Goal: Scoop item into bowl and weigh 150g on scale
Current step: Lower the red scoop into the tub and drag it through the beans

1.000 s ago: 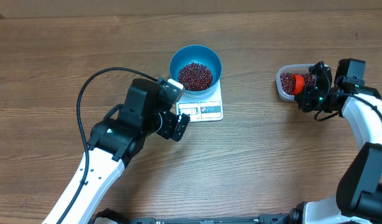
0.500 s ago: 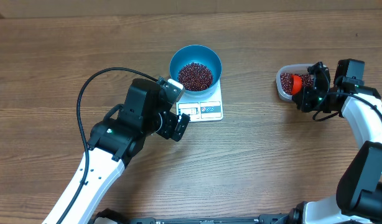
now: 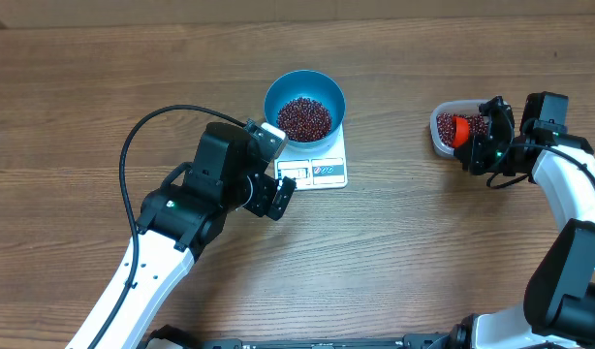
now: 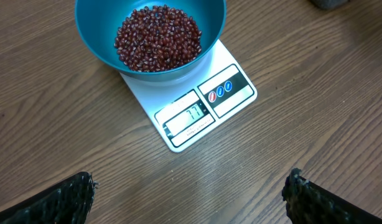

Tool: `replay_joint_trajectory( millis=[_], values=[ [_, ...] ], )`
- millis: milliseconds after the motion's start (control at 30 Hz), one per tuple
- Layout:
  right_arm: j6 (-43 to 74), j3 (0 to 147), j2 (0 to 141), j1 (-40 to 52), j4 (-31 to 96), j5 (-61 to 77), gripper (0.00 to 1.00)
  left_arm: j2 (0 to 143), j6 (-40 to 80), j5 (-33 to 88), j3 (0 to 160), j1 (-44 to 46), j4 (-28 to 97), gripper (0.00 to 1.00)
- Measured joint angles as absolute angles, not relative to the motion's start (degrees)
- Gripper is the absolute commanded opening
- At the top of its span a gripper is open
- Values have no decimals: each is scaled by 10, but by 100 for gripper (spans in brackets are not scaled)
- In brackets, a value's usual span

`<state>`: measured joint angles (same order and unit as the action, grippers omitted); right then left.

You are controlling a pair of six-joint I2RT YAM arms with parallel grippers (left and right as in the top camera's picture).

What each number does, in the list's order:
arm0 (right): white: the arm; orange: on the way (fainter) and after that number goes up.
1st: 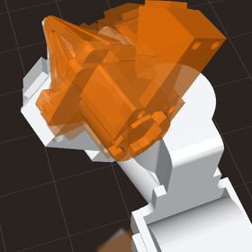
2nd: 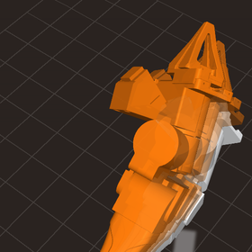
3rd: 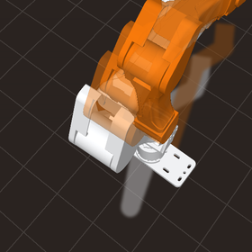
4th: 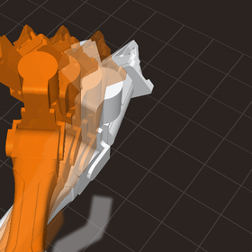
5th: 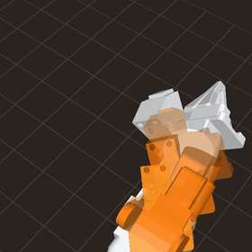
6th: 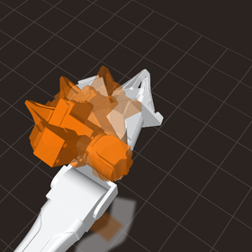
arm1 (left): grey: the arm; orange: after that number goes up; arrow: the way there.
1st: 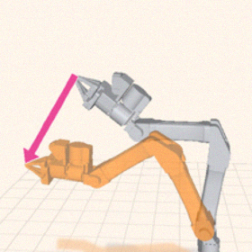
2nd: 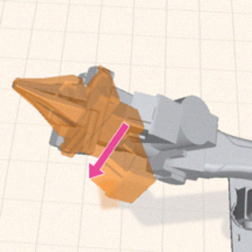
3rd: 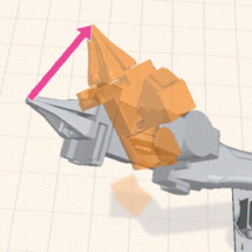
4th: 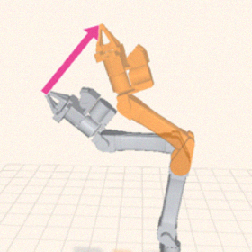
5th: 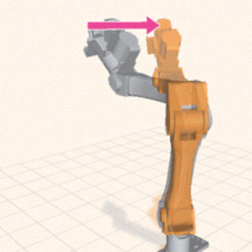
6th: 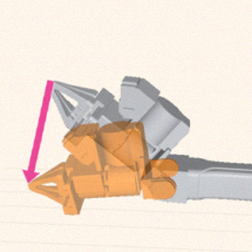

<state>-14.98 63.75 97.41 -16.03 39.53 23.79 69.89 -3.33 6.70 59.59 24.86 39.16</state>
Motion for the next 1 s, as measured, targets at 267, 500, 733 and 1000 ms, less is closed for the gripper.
replay_joint_trajectory(
  millis=[267, 500, 733, 1000],
  values=[
    [-150, 637, 974, -161, 385, 242, 4, 699, -33, 67, 596, 249, 392, 100],
    [-150, 637, 975, -161, 385, 242, 4, 699, -33, 67, 596, 249, 392, 100],
    [-150, 637, 982, -186, 383, 275, 4, 699, -33, 67, 596, 249, 392, 99],
    [-150, 637, 1009, -221, 382, 352, 4, 699, -33, 67, 596, 249, 392, 100]
  ],
)
